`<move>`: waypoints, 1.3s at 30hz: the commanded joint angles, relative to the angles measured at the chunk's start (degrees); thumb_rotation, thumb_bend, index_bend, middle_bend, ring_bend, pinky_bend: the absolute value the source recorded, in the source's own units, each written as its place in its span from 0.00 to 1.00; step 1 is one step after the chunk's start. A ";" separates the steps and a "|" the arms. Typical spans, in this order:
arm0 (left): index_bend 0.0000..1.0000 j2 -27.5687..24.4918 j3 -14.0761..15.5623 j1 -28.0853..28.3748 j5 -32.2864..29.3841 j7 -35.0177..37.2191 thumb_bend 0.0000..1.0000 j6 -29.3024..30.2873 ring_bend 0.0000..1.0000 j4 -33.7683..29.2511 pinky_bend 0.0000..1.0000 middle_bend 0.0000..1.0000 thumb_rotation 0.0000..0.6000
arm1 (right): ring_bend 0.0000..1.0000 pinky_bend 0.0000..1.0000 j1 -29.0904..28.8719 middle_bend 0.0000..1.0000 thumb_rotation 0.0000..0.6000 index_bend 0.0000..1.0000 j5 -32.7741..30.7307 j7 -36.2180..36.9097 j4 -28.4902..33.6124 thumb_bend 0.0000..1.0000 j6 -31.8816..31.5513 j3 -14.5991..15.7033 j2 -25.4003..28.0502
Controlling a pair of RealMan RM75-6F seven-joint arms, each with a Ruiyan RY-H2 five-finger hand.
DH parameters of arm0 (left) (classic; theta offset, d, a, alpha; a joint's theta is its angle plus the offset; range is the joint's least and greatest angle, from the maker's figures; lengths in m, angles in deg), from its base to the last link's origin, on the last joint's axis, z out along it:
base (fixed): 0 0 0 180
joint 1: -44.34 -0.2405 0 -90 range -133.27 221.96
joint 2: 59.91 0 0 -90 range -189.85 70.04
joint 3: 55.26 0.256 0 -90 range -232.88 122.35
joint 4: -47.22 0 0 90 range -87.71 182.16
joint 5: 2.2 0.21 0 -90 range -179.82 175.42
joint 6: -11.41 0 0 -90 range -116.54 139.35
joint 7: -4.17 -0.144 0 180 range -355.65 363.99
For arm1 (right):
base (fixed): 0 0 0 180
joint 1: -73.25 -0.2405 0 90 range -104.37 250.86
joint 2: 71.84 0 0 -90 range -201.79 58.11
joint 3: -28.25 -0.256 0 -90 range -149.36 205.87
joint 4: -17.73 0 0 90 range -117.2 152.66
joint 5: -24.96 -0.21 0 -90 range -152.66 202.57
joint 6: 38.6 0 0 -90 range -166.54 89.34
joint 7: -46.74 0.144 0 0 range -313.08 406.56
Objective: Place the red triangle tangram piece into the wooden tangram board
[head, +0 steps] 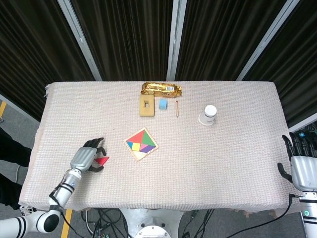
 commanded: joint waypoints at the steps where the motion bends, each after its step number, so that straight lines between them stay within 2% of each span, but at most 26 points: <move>1: 0.41 -0.04 -0.04 0.05 -0.01 0.10 0.22 0.07 0.00 -0.10 0.08 0.03 1.00 | 0.00 0.00 -0.02 0.00 1.00 0.00 0.01 0.05 -0.10 0.26 0.07 0.03 -0.05; 19: 0.43 0.37 0.24 0.33 -1.13 -0.13 0.23 -0.13 0.00 0.48 0.08 0.04 1.00 | 0.00 0.00 -0.08 0.00 1.00 0.00 0.06 0.27 -0.57 0.26 0.18 0.12 -0.36; 39: 0.50 0.43 -0.11 0.52 -1.90 -0.29 0.25 0.53 0.00 0.10 0.08 0.05 1.00 | 0.00 0.00 -0.20 0.00 1.00 0.00 -0.14 0.32 -0.76 0.26 0.57 0.18 -0.50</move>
